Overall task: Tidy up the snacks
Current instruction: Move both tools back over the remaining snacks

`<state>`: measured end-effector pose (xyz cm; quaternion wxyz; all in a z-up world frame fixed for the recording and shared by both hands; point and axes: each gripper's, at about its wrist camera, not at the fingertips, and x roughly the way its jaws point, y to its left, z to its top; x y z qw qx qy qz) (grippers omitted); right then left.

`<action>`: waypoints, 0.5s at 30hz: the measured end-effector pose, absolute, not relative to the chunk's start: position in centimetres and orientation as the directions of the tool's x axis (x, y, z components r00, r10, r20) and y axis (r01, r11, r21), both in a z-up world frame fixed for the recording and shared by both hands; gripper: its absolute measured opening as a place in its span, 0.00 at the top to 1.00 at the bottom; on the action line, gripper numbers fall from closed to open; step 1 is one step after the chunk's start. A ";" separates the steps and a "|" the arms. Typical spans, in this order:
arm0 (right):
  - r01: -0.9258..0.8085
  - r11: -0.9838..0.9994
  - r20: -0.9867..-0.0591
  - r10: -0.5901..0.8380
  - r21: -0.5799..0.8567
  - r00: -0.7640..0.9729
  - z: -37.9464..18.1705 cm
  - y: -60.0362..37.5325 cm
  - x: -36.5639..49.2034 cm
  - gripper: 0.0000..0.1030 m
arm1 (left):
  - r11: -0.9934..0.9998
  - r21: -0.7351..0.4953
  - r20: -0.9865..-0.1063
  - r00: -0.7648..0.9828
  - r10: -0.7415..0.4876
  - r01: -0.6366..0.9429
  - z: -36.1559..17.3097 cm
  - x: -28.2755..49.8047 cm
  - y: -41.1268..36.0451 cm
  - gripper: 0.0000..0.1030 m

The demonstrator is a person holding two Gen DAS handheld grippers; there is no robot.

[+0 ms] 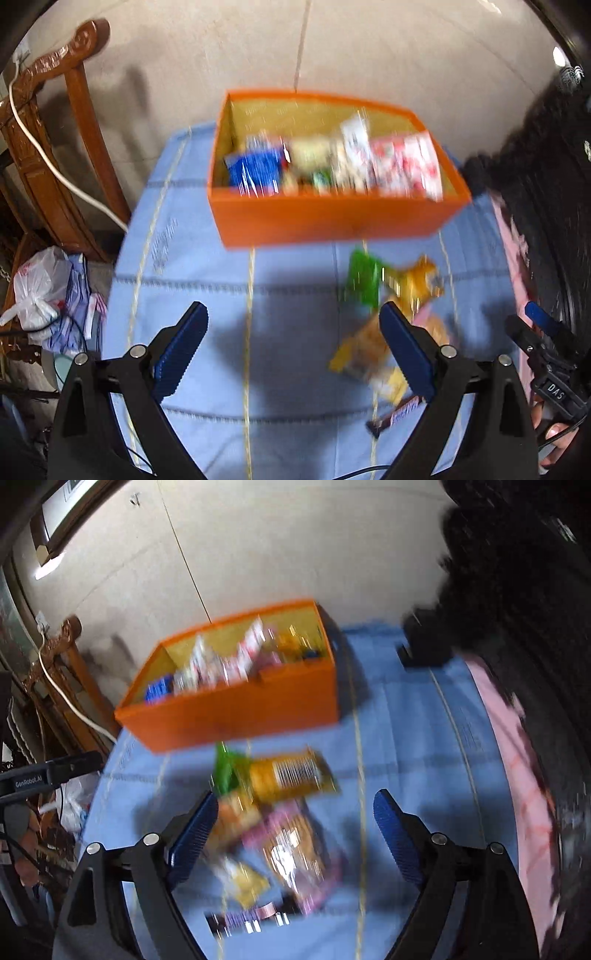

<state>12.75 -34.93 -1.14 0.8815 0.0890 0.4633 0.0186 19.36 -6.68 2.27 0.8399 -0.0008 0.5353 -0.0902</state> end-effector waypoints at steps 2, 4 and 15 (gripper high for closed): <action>0.061 0.982 -0.834 0.119 0.179 0.539 -2.5 -35.4 10.6 0.16 | 0.981 -0.088 -0.915 0.375 -0.148 0.172 0.6 18.1 -7.3 0.11; 0.075 0.981 -0.854 0.115 0.176 0.507 -3.9 -35.6 8.6 0.16 | 0.980 -0.065 -0.929 0.346 -0.128 0.190 -0.9 17.3 -8.1 0.11; 0.113 0.968 -0.870 0.146 0.223 0.470 -5.4 -35.8 4.3 0.16 | 0.945 -0.036 -0.951 0.279 -0.133 0.326 -5.5 17.0 -13.9 0.11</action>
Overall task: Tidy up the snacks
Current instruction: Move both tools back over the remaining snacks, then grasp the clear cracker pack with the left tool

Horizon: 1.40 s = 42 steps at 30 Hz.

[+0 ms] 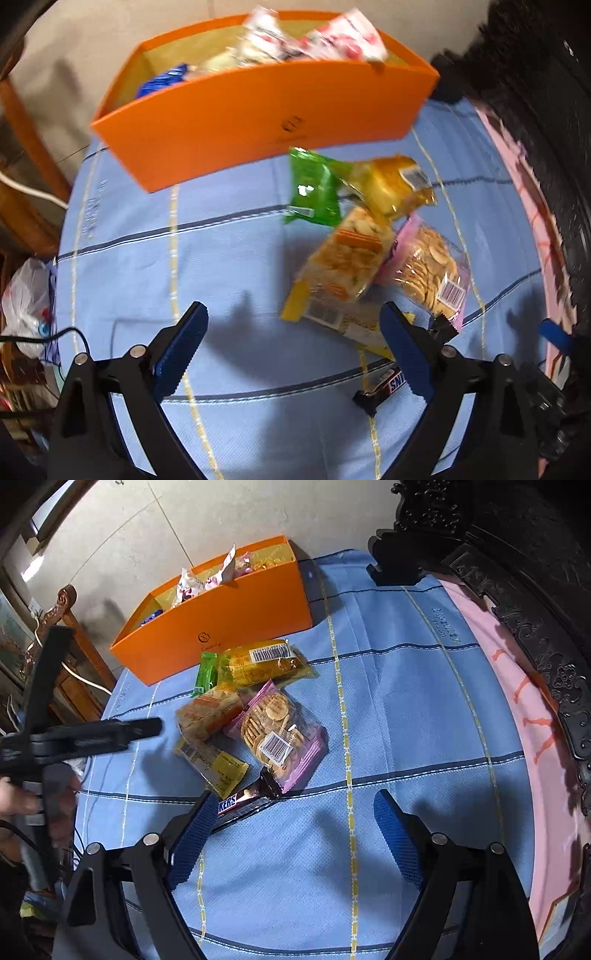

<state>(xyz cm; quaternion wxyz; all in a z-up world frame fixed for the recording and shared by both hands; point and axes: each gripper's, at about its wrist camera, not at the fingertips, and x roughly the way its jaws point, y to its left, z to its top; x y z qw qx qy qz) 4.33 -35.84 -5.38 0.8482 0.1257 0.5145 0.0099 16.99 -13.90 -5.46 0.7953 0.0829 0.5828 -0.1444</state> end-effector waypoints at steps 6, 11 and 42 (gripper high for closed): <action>0.167 0.956 -0.873 0.137 0.240 0.468 -5.5 -37.0 2.7 0.16 | 0.914 0.008 -0.957 0.269 -0.111 0.405 -7.5 17.5 -17.1 0.11; 0.221 0.944 -0.883 0.121 0.243 0.454 -6.1 -37.9 1.8 0.16 | 0.896 0.016 -0.962 0.252 -0.108 0.444 -8.6 18.4 -18.9 0.11; 0.168 0.948 -0.876 0.169 0.270 0.451 -4.7 -35.1 -0.2 0.16 | 0.939 -0.130 -0.938 0.268 -0.221 0.318 -3.9 13.1 -9.8 0.52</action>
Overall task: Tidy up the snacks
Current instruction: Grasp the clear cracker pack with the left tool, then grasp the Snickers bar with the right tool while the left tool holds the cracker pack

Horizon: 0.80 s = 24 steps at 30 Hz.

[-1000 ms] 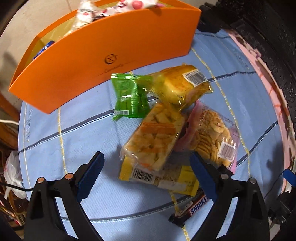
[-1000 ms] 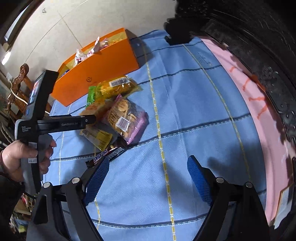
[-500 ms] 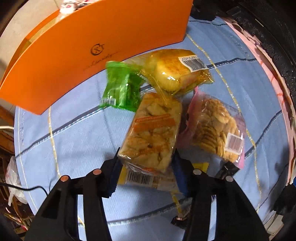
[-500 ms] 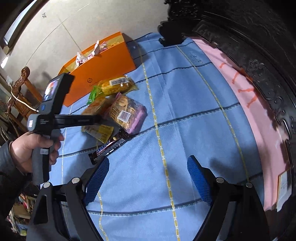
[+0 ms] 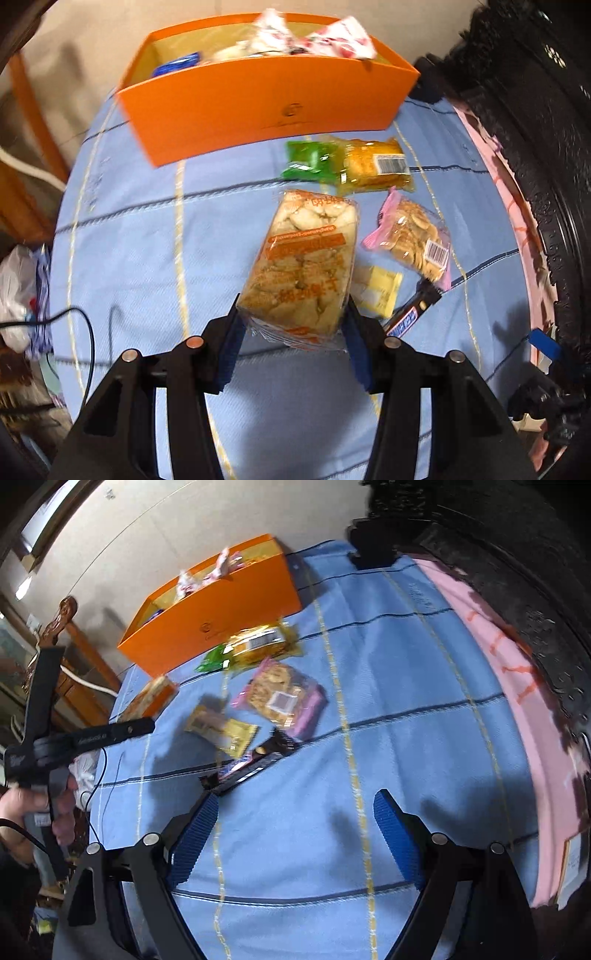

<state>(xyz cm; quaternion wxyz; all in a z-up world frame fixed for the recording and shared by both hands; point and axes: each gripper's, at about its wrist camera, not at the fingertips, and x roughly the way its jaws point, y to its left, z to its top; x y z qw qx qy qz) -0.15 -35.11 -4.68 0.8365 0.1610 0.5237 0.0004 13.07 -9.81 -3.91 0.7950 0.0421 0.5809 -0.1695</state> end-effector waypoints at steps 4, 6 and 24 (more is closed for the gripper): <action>0.113 0.956 -0.880 0.198 0.271 0.431 -4.8 -33.3 1.1 0.15 | 0.952 -0.161 -0.937 0.263 -0.230 0.260 -3.6 11.4 -6.9 0.52; 0.084 0.960 -0.884 0.209 0.267 0.418 -4.9 -32.3 1.6 0.13 | 0.957 -0.169 -0.936 0.264 -0.231 0.236 -3.7 10.5 -5.8 0.52; 0.046 0.967 -0.919 0.222 0.250 0.326 -8.4 -30.8 3.0 0.10 | 0.971 -0.179 -0.948 0.237 -0.213 0.156 -5.4 8.9 -2.5 0.52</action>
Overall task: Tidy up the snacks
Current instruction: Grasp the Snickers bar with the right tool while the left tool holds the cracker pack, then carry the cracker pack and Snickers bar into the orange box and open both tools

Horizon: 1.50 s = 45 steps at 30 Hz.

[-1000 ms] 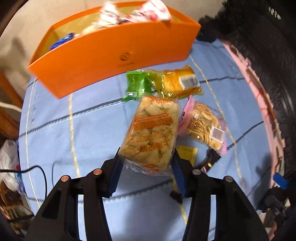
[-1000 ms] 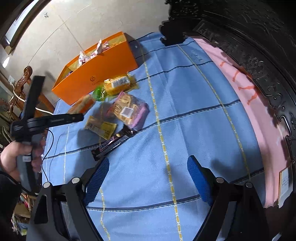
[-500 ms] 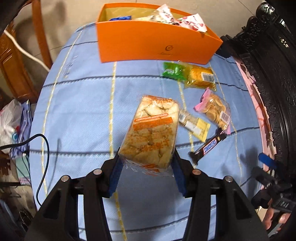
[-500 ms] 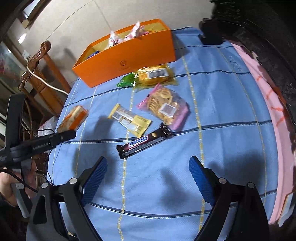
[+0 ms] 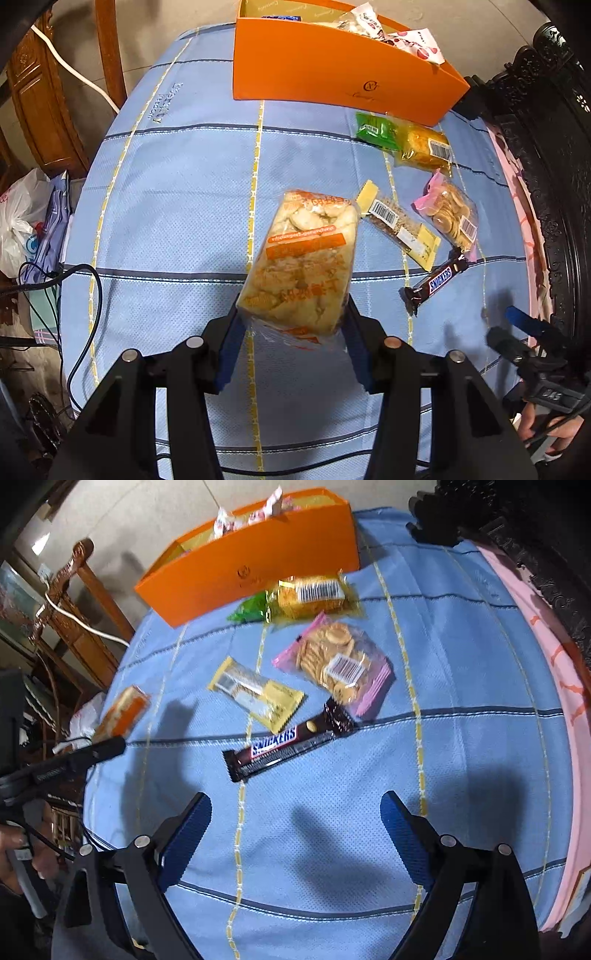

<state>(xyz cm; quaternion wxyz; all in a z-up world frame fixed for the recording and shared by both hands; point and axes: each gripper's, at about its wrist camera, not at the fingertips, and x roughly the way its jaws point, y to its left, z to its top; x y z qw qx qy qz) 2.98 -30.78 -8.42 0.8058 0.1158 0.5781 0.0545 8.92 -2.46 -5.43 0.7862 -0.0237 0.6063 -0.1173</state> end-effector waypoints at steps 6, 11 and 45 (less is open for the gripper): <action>0.100 0.950 -0.930 0.262 0.295 0.260 -10.9 -29.8 4.7 0.10 | 0.972 -0.182 -0.950 0.229 -0.214 0.151 -5.7 9.4 -2.2 0.52; 0.181 0.948 -0.946 0.215 0.262 0.243 -12.1 -29.0 7.5 0.10 | 0.972 -0.186 -0.951 0.221 -0.215 0.144 -6.0 9.6 -1.8 0.52; 0.088 0.965 -0.902 0.196 0.248 0.386 -4.7 -30.2 7.9 0.84 | 0.961 -0.227 -0.921 0.288 -0.264 0.157 -2.8 12.8 -1.3 0.52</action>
